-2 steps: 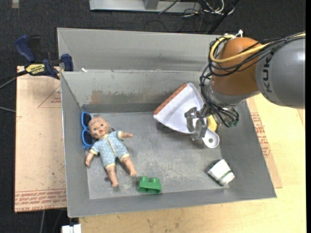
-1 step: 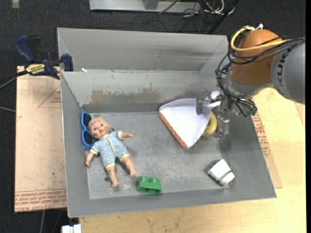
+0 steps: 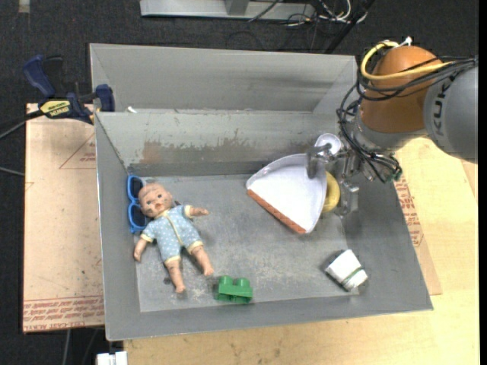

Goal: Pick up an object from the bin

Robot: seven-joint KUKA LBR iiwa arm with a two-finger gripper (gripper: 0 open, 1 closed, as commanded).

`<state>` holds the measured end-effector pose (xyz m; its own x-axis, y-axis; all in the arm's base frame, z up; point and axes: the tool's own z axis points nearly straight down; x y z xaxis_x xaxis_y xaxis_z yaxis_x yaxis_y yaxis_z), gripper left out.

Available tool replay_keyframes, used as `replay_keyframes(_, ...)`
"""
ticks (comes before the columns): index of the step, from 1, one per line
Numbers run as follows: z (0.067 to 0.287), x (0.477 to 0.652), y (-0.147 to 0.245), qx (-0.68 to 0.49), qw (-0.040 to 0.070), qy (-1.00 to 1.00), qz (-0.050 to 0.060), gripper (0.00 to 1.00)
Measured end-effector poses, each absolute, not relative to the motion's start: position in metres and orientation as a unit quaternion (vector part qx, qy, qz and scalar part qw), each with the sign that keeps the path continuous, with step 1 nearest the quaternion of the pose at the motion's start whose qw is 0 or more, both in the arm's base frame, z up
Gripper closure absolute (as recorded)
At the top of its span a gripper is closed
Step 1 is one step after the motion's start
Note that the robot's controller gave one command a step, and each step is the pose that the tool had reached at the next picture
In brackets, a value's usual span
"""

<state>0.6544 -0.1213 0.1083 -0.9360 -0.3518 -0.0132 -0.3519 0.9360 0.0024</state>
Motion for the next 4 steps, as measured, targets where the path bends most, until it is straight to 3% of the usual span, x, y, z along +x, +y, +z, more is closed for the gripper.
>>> replay_keyframes(1, 0.096, 0.651, -0.123, -0.206, 0.009, 0.979, 0.001, 0.0)
replay_keyframes(2, 0.075, 0.61, -0.109, -0.12, 0.014, 0.993, 0.003, 1.0)
replay_keyframes(3, 0.075, 0.61, -0.109, -0.12, 0.014, 0.993, 0.003, 1.0)
replay_keyframes(4, 0.231, 0.608, -0.132, -0.111, 0.017, 0.994, 0.003, 1.0)
